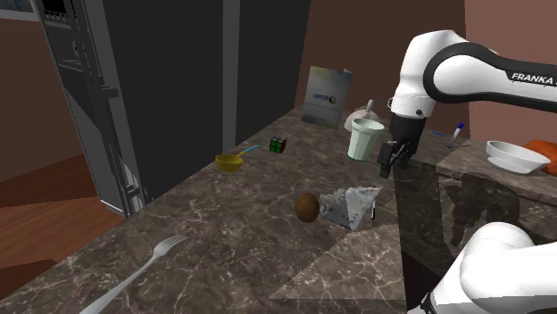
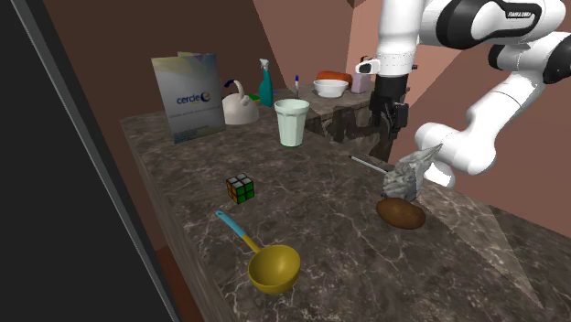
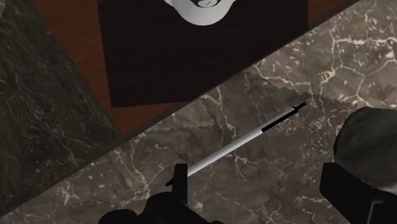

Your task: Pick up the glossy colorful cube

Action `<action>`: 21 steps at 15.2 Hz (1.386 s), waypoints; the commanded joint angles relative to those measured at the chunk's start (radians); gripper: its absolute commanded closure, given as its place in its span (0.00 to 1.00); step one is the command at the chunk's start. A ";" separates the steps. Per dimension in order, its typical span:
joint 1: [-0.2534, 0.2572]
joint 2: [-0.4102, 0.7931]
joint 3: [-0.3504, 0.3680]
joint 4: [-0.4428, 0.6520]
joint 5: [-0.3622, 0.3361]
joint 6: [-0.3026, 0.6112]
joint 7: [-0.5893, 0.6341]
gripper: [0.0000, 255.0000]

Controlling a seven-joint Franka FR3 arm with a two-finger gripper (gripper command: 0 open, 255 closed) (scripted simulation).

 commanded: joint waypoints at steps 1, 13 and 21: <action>0.000 0.000 0.000 0.000 0.000 0.000 0.000 0.00; 0.021 0.459 -0.008 0.268 0.005 0.223 -0.050 0.00; 0.032 0.764 -0.004 0.547 0.013 0.269 -0.082 0.00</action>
